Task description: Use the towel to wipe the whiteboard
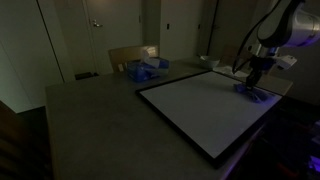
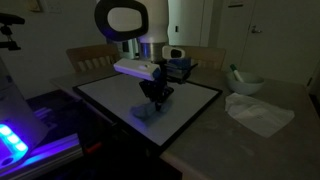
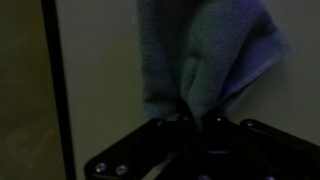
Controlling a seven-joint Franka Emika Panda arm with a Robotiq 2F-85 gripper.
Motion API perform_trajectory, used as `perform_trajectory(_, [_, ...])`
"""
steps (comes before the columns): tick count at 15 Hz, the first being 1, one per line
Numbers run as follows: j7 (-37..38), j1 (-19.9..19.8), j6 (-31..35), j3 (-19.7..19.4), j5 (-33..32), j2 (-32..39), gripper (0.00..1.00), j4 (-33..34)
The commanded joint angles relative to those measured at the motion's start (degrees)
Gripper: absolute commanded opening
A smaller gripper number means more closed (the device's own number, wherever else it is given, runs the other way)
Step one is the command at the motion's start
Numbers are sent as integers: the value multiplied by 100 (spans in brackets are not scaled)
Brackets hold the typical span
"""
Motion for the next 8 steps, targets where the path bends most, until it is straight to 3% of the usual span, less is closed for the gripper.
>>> perform_trajectory(1, [-25, 77, -66, -359, -333, 787, 3, 1])
perform_trajectory(4, [-459, -215, -218, -47, -64, 643, 3, -39])
perform_trajectory(8, [-513, -169, -265, -242, -221, 656, 3, -35])
